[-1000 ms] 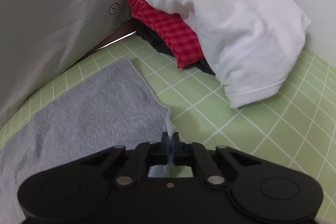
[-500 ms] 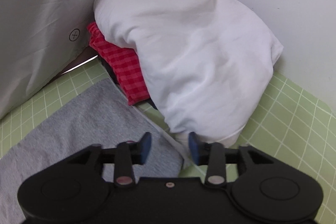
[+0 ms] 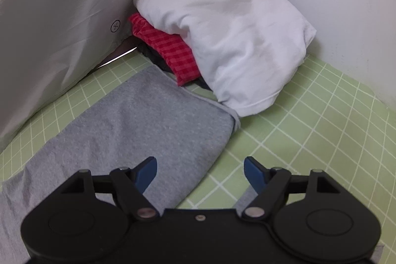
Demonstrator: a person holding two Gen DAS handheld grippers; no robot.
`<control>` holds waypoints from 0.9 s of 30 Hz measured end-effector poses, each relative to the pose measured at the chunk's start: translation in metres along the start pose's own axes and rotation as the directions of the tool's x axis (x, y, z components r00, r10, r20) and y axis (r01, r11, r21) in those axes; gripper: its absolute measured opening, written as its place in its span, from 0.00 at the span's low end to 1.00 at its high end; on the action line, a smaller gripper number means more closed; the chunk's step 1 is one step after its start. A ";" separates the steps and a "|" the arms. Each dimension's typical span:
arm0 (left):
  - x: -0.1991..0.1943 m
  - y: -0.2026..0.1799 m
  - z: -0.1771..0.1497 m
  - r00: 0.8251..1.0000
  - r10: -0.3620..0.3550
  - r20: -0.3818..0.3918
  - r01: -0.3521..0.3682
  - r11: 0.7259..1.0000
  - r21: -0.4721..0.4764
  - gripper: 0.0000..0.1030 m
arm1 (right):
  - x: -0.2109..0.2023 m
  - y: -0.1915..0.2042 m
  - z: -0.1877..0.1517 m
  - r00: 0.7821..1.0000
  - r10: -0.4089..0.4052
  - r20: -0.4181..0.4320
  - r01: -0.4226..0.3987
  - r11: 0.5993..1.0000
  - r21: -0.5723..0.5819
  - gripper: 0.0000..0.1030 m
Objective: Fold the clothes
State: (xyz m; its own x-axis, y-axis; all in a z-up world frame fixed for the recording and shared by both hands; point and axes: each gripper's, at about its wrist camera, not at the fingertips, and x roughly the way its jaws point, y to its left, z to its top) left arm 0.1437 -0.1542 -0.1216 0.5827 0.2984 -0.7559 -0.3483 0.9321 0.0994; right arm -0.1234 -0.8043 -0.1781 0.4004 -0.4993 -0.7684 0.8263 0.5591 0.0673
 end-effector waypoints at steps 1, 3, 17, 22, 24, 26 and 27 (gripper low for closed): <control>0.007 0.009 0.000 1.000 0.021 -0.016 -0.022 1.000 -0.016 0.72 | -0.003 0.004 -0.001 1.000 0.004 -0.004 -0.004 1.000 -0.002 0.76; 0.017 0.024 -0.002 0.999 0.002 -0.038 -0.004 0.998 -0.070 0.72 | -0.010 0.013 -0.002 1.000 0.017 -0.007 -0.017 1.000 -0.007 0.76; 0.023 0.061 0.010 0.998 -0.066 0.024 0.069 0.990 -0.123 0.22 | -0.064 0.065 -0.009 0.996 0.081 0.028 -0.076 0.987 -0.143 0.76; -0.001 0.066 0.010 0.992 -0.126 0.021 0.127 0.986 -0.105 0.75 | -0.079 0.051 -0.022 0.992 0.126 0.022 -0.123 0.987 -0.102 0.84; -0.022 0.070 0.004 0.990 -0.135 0.044 0.139 0.984 -0.109 0.78 | -0.088 0.042 -0.029 0.988 0.151 0.036 -0.148 0.986 -0.081 0.97; -0.045 0.077 -0.004 0.988 -0.148 0.050 0.153 0.982 -0.108 0.83 | -0.098 0.030 -0.039 0.982 0.180 0.052 -0.177 0.982 -0.060 1.00; -0.057 0.080 -0.010 0.987 -0.153 0.052 0.158 0.982 -0.106 0.86 | -0.103 0.024 -0.044 0.979 0.197 0.055 -0.195 0.980 -0.051 1.00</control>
